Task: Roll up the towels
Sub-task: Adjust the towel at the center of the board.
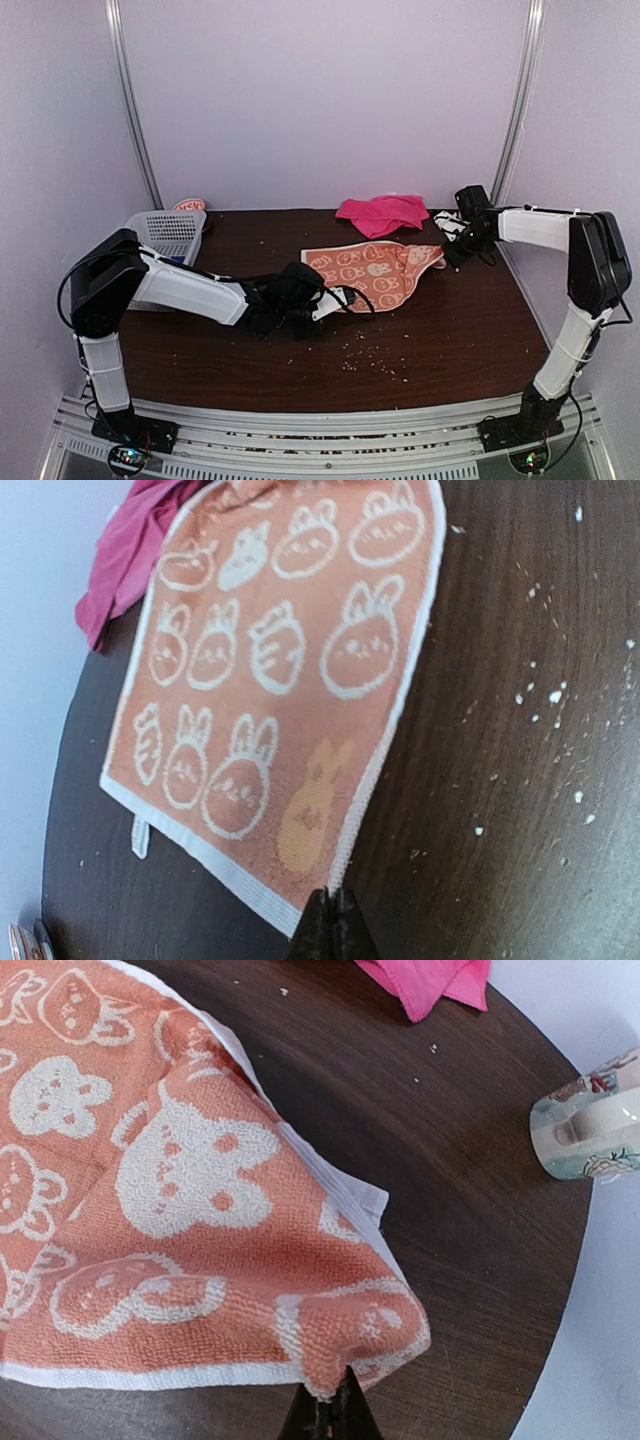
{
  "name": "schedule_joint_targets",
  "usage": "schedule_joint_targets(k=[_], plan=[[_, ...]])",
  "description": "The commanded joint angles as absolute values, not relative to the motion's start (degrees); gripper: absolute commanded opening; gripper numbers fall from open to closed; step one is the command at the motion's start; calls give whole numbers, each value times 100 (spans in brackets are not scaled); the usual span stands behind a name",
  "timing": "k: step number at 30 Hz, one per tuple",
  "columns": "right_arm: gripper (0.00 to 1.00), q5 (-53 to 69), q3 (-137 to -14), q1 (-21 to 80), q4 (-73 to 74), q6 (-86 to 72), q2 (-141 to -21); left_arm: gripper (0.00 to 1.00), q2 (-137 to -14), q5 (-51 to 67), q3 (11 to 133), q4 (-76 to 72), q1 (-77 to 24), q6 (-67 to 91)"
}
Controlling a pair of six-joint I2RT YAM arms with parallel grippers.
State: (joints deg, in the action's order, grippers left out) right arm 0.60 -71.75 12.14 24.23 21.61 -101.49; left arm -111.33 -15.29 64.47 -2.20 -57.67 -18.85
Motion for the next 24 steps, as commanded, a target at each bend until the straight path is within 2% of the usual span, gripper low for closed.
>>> schedule_joint_targets(k=[1,9,17,21,24], plan=[[0,632,-7208,1281,2805,2744,-9791,0,-10357,-1832,6044,-547,-5726,-1089],[0,740,-7123,1870,3674,3597,-9739,0,-9229,-2392,4975,-17,-5802,218],[0,533,-7143,2716,4012,3706,-10229,0,-8364,-3364,4248,559,-5897,1535],[10,2,-7181,3027,3677,3515,-10555,0,-8019,-3629,3929,576,-5897,1801],[24,-192,-7091,3084,3316,3420,-10585,0,-7938,-3651,3836,503,-5897,1867]])
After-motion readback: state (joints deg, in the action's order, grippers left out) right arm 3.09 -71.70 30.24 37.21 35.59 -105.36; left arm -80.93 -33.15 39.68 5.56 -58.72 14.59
